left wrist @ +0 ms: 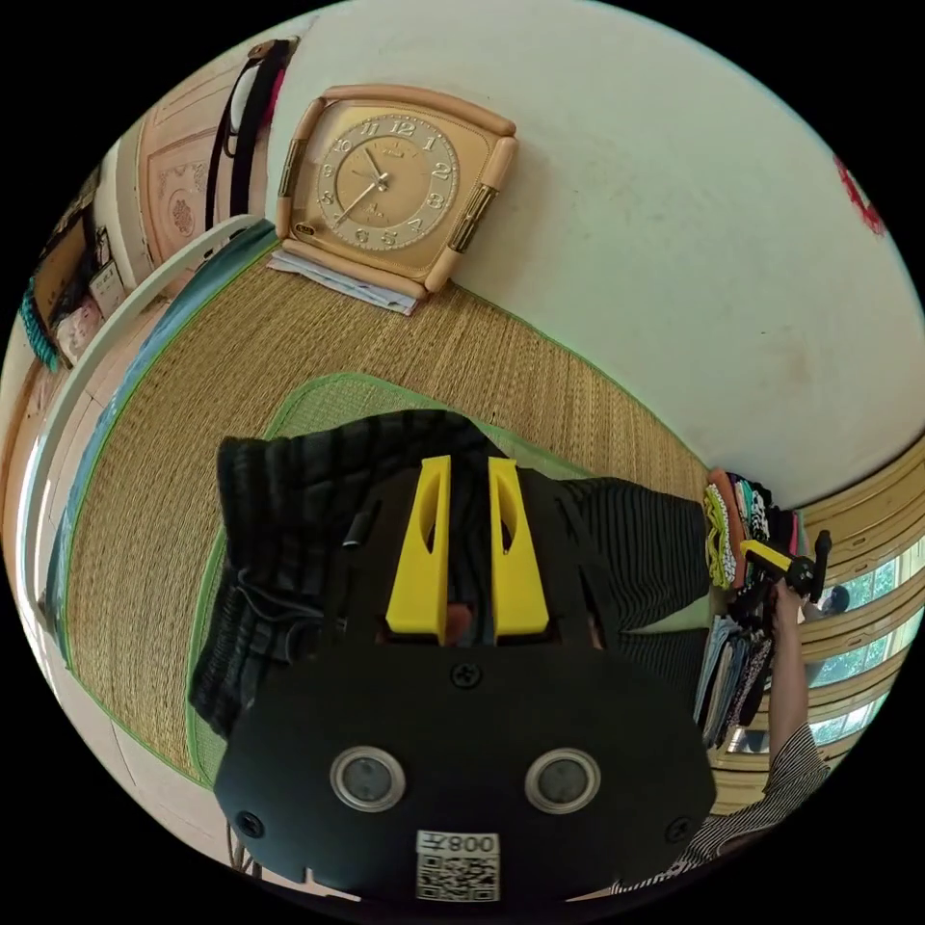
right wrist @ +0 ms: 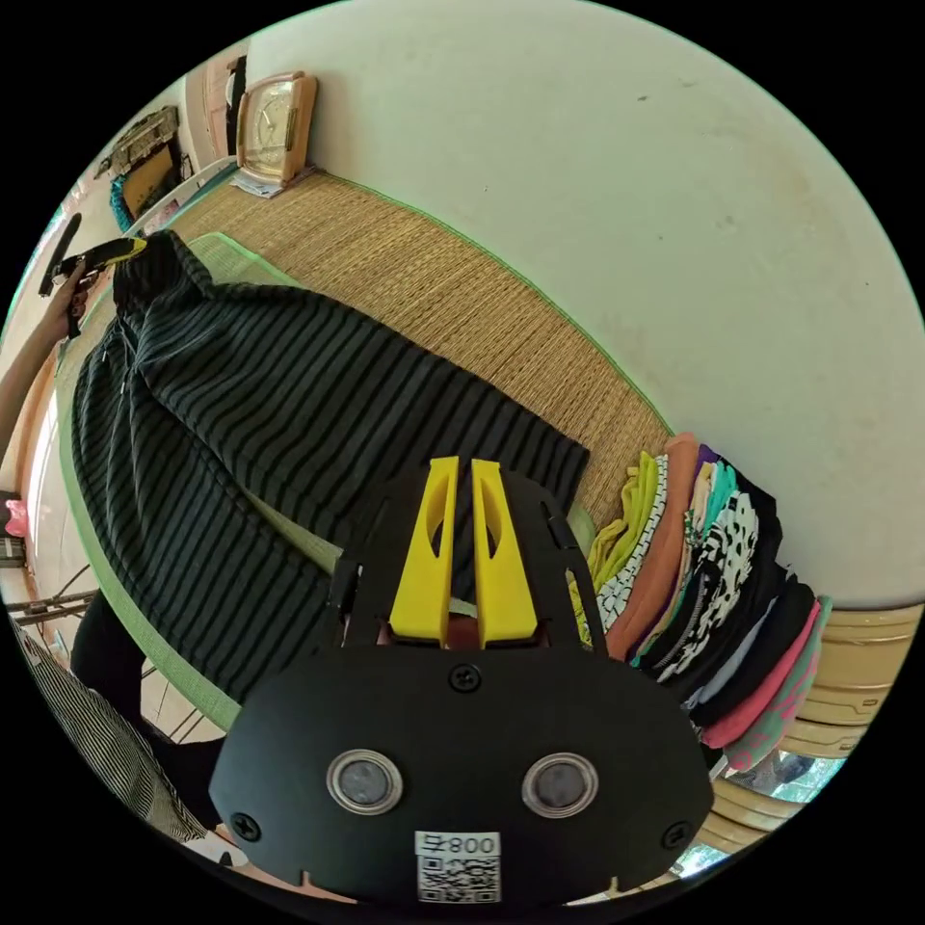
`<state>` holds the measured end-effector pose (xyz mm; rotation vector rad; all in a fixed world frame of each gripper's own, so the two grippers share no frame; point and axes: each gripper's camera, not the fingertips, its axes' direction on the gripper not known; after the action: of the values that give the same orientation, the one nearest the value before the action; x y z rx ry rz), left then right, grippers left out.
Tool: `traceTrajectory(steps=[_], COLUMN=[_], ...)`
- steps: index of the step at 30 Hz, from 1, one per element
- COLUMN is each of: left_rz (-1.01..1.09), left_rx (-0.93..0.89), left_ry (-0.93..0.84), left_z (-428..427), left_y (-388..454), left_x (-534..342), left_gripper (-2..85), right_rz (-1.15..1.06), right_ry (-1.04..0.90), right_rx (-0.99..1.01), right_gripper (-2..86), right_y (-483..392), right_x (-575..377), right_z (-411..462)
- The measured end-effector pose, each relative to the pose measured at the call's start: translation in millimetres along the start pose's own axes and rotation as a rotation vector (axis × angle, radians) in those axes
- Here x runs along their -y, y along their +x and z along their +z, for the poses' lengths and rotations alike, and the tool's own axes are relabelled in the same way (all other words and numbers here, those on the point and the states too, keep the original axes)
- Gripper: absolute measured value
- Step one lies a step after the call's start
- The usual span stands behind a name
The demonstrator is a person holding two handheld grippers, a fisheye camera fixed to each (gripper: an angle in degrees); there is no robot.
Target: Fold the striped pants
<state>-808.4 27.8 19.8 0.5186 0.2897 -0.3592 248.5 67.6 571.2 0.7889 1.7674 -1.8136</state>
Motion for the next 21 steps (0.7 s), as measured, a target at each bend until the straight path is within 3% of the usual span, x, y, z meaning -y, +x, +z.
traceTrajectory(steps=[3, 7, 14, 21], left_rz=[-0.069, -0.053, -0.15, -0.369], left_rx=[-0.093, -0.065, -0.144, -0.281], left_ry=[0.03, -0.041, -0.132, -0.168], left_z=[-16.1, -36.3, -65.6, -49.9], left_y=[-37.7, -67.0, -121.7, -166.4], left_x=[-6.3, -45.2, -156.9, -219.5], left_gripper=[6.9, 7.3, 8.0, 9.3], right_rz=[0.033, 0.125, 0.179, 0.329], right_ry=[0.025, 0.073, -0.093, -0.012], right_rx=[0.052, 0.25, 0.307, 0.491], right_gripper=[0.4, 1.2, 2.5, 1.3], right_y=[-10.8, -31.3, -102.9, -124.3], right_x=[-45.5, -127.6, -257.8, -308.9], right_z=[16.8, 15.7, 17.3, 13.8])
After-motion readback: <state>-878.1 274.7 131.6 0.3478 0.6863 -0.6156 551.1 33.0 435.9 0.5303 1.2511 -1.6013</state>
